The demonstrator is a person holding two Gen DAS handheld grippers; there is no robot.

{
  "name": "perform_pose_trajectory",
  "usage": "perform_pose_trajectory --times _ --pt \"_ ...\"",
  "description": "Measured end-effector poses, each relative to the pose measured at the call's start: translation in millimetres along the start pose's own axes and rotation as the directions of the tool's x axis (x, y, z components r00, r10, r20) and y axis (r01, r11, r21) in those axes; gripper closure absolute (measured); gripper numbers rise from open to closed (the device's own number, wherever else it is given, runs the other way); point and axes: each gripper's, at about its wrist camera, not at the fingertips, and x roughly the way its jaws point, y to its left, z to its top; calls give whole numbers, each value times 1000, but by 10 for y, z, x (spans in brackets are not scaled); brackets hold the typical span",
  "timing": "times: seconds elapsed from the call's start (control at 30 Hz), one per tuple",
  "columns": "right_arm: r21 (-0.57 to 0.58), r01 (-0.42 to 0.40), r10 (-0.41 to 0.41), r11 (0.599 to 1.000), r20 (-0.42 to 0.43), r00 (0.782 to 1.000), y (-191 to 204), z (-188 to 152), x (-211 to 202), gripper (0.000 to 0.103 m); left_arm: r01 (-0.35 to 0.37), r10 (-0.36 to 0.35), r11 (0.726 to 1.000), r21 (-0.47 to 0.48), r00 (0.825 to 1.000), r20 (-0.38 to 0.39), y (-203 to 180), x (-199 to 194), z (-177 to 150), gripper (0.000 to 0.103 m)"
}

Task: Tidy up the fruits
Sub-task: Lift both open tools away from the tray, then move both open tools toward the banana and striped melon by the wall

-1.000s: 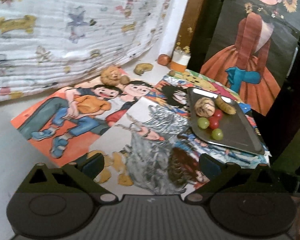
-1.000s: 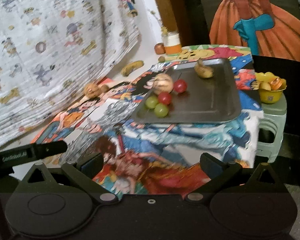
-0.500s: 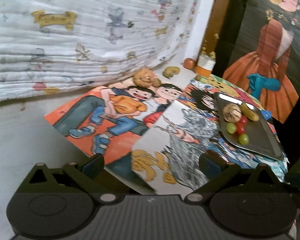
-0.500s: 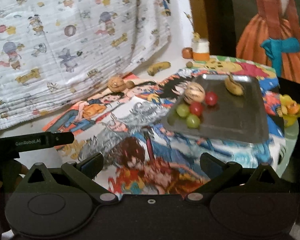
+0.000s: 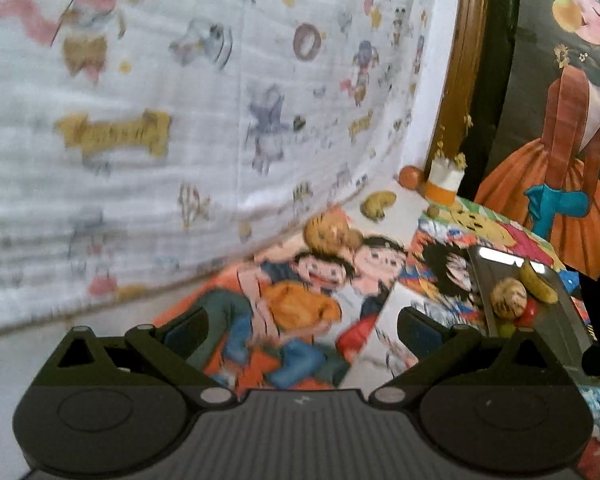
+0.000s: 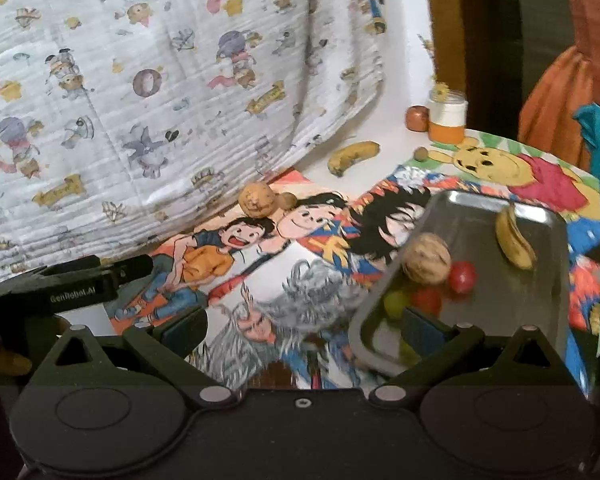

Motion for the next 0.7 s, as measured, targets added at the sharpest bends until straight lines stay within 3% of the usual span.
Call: perform_pose_trajectory --times 0.17,0.47,0.6,0.7 --pt "29 -17 18 999 -59 998 -49 517 251 1 4 -5 1000 26 999 32 -15 144 137 0" --pt "50 -17 23 999 -115 993 -384 1472 846 1 49 -48 998 -26 999 15 -74 571 353 0" --pt "161 -59 87 985 -173 981 -590 1705 1215 1 80 -80 997 -5 997 4 -180 849 455 0" --pt "187 -76 109 979 -169 980 -649 1804 1504 1 98 -98 995 1 995 -4 -245 1070 490 0"
